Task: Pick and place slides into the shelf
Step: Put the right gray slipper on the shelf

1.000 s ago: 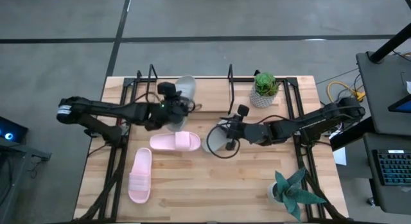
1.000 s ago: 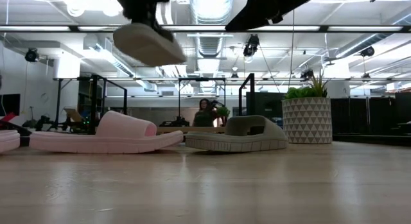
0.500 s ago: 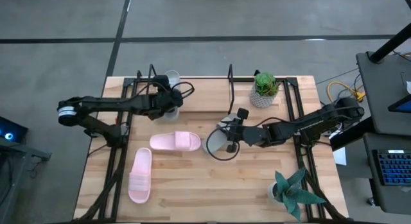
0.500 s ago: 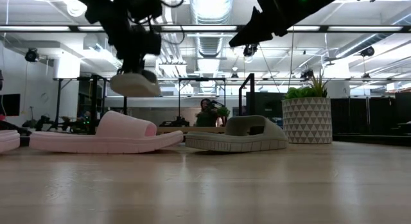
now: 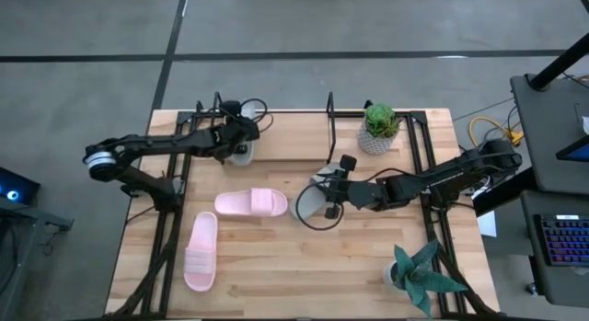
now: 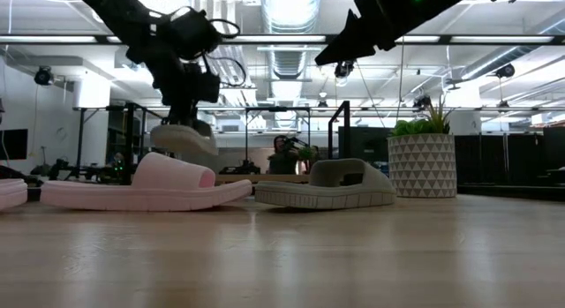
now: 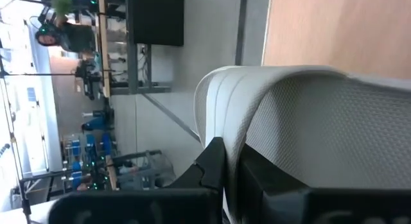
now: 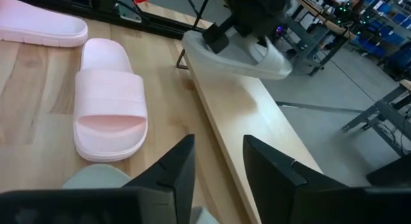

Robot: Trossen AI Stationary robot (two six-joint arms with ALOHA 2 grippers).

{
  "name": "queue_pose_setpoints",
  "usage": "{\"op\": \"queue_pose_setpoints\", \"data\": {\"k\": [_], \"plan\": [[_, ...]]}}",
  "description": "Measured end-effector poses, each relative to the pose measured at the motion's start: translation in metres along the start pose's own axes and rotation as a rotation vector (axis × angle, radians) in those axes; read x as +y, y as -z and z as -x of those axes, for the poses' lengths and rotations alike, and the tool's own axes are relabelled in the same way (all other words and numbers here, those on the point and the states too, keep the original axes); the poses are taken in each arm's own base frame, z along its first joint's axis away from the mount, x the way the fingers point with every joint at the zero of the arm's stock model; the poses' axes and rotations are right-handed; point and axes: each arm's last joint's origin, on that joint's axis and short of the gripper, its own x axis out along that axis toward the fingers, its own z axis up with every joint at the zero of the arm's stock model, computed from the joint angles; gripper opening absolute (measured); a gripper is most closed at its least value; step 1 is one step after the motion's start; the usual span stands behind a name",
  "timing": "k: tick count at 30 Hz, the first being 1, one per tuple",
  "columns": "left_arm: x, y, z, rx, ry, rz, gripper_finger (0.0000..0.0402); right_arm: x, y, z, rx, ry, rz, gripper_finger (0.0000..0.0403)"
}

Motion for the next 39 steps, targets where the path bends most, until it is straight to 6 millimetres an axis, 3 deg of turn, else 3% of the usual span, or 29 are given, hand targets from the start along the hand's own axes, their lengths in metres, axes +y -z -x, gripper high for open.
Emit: {"op": "queue_pose_setpoints", "data": {"k": [12, 32, 39], "plan": [[-0.014, 0.014, -0.024, 0.037, 0.029, -0.078, 0.0000, 0.000, 0.001, 0.000, 0.007, -0.001, 0.006, 0.0114], [-0.016, 0.025, -0.036, 0.015, 0.068, -0.126, 0.0001, 0.000, 0.003, 0.000, 0.011, -0.002, 0.011, 0.0114], [-0.015, 0.026, -0.038, -0.009, 0.102, -0.120, 0.0051, 0.001, 0.003, 0.000, 0.013, -0.002, 0.012, 0.0114]]}}
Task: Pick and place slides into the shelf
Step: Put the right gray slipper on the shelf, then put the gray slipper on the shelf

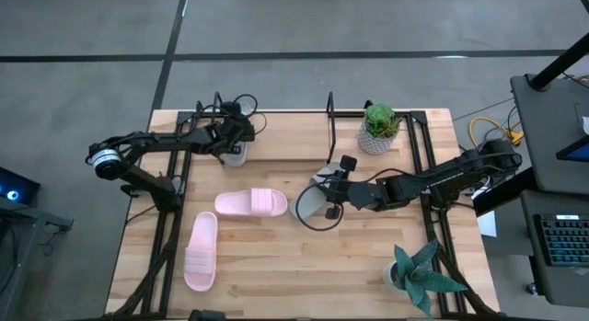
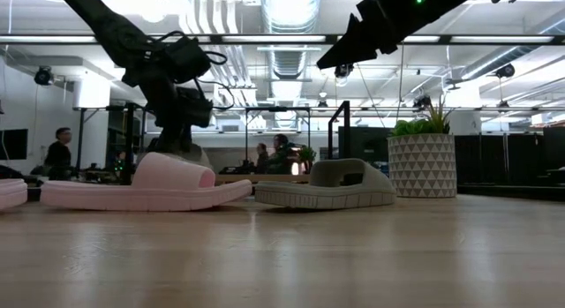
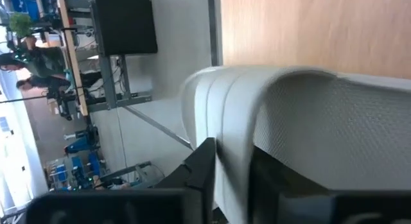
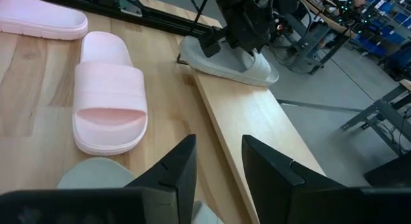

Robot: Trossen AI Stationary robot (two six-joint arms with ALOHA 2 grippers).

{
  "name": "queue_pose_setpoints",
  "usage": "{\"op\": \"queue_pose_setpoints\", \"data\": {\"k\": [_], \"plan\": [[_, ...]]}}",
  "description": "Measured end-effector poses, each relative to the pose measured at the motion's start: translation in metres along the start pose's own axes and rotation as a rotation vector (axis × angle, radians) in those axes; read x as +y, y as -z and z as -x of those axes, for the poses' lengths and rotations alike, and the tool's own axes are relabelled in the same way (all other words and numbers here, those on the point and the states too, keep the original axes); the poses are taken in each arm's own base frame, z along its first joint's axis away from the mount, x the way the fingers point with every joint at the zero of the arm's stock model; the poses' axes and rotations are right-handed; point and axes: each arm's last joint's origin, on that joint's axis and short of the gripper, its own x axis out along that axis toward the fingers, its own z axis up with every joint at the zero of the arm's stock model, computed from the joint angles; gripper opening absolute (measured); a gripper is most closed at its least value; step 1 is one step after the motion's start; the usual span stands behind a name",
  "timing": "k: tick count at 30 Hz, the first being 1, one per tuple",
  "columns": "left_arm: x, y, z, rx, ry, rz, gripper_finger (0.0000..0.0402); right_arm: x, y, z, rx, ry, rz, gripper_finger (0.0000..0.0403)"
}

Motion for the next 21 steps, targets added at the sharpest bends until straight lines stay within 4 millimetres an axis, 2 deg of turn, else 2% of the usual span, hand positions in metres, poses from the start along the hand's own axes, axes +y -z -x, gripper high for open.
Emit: {"op": "queue_pose_setpoints", "data": {"k": [12, 16, 21], "plan": [[-0.0035, 0.0041, 0.0010, 0.019, 0.089, -0.034, 0.0187, 0.0003, 0.0012, -0.0001, 0.003, 0.000, 0.001, 0.0114], [0.0007, 0.0032, 0.0032, 0.028, 0.109, -0.022, 0.0205, 0.0003, 0.0013, -0.0002, 0.003, 0.000, 0.002, 0.0114], [0.0043, 0.0018, 0.0056, 0.034, 0.121, -0.030, 0.0208, 0.0002, 0.0013, -0.0002, 0.003, 0.000, 0.003, 0.0114]]}}
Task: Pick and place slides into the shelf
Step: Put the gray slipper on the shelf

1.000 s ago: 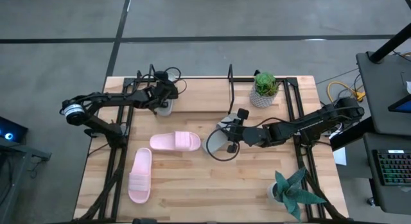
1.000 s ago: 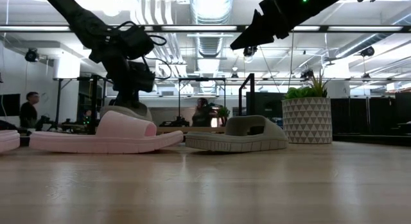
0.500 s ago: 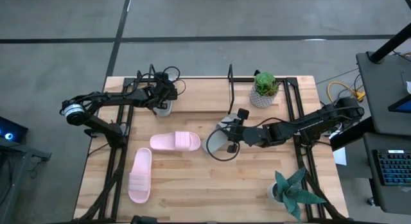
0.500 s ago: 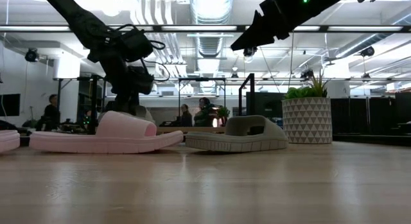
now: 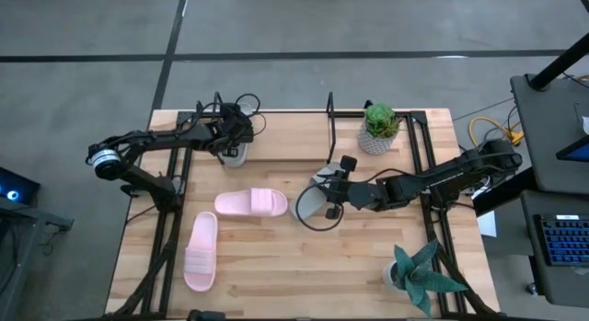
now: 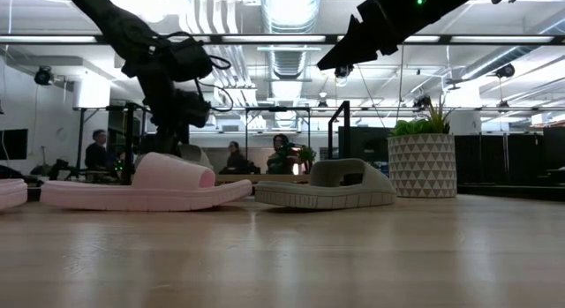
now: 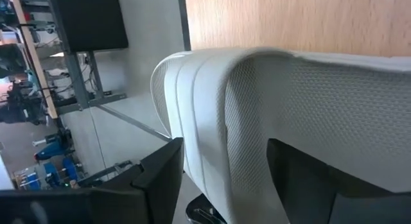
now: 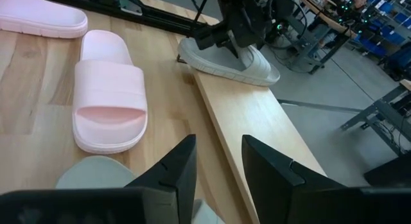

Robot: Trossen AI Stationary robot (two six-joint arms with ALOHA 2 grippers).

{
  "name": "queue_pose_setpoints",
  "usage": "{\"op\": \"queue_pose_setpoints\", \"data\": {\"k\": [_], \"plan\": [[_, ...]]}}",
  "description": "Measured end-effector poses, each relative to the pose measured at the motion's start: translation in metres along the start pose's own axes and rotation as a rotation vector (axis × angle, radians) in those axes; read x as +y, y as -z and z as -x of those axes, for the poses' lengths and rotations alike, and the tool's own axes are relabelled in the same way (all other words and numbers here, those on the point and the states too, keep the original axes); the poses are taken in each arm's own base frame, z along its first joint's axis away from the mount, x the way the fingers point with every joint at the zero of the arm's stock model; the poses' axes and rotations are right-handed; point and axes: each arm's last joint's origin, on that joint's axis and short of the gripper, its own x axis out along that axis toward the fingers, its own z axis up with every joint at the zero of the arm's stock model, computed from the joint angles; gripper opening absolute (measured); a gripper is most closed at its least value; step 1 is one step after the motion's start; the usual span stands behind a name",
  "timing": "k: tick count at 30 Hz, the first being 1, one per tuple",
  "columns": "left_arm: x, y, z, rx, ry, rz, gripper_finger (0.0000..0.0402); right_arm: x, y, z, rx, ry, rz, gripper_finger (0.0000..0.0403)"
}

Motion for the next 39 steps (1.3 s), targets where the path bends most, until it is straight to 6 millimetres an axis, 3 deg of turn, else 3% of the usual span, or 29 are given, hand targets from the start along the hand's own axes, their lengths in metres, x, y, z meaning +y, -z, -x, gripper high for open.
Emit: {"op": "queue_pose_setpoints", "data": {"k": [11, 23, 30, 39], "plan": [[0.014, -0.006, 0.016, 0.003, 0.049, -0.017, 0.0208, 0.000, 0.001, 0.000, 0.001, 0.000, 0.001, 0.0114], [0.020, -0.012, 0.048, -0.091, 0.053, 0.015, 0.0208, 0.000, 0.002, 0.000, 0.005, -0.001, 0.019, 0.0114], [0.017, -0.015, 0.085, -0.250, 0.045, 0.060, 0.0208, 0.000, 0.002, 0.000, 0.005, -0.001, 0.019, 0.0114], [0.014, -0.003, 0.159, -0.548, 0.020, 0.154, 0.0208, 0.000, 0.002, 0.000, 0.006, 0.000, 0.028, 0.0114]]}}
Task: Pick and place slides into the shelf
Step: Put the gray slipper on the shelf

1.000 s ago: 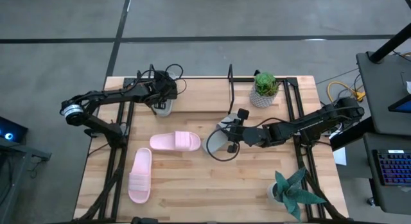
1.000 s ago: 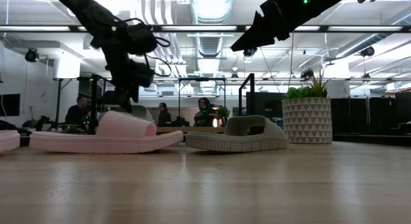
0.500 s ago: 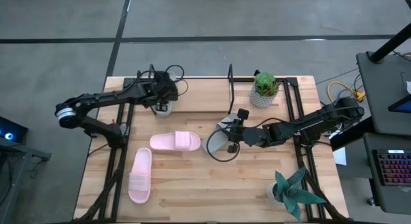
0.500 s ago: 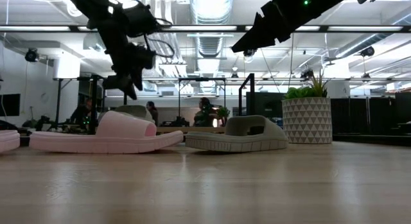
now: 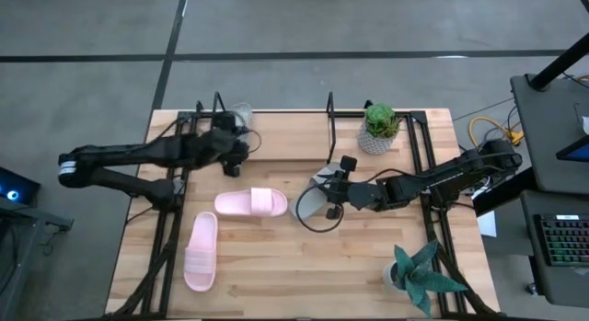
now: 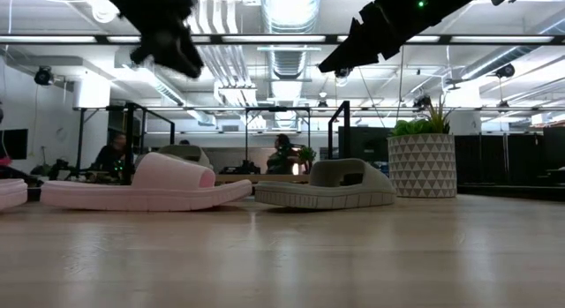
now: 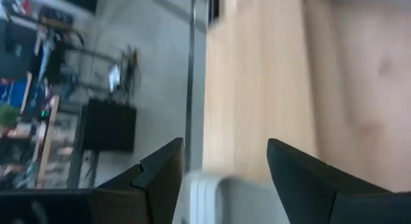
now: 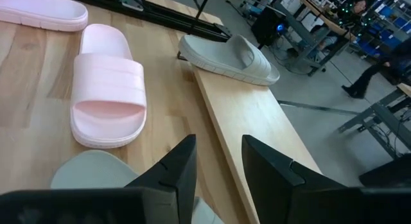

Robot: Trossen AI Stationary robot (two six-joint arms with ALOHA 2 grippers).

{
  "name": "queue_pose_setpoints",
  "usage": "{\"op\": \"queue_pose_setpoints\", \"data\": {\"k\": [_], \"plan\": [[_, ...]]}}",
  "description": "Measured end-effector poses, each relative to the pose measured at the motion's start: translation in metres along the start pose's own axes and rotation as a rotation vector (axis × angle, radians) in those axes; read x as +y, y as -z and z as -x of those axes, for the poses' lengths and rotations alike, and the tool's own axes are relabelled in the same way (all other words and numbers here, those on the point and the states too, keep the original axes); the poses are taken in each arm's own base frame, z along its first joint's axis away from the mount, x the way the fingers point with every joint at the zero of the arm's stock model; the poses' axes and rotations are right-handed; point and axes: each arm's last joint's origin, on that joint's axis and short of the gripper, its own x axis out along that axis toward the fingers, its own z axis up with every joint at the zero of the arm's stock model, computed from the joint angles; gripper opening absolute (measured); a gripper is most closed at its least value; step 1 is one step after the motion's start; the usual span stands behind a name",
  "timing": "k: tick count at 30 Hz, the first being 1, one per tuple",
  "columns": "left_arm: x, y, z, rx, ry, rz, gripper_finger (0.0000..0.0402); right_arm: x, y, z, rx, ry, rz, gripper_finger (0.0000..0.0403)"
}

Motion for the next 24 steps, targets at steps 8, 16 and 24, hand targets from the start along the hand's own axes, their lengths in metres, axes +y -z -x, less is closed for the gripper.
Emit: {"op": "queue_pose_setpoints", "data": {"k": [8, 16, 24], "plan": [[-0.006, -0.015, 0.065, -0.305, 0.082, 0.165, 0.0208, 0.000, 0.000, 0.000, 0.000, 0.000, 0.003, 0.0114], [-0.021, -0.027, 0.099, -0.470, 0.240, 0.297, 0.0208, 0.000, 0.000, 0.000, 0.000, 0.000, 0.000, 0.0114], [-0.034, -0.029, 0.113, -0.506, 0.323, 0.333, 0.0208, 0.000, 0.000, 0.000, 0.000, 0.000, -0.022, 0.0114]]}}
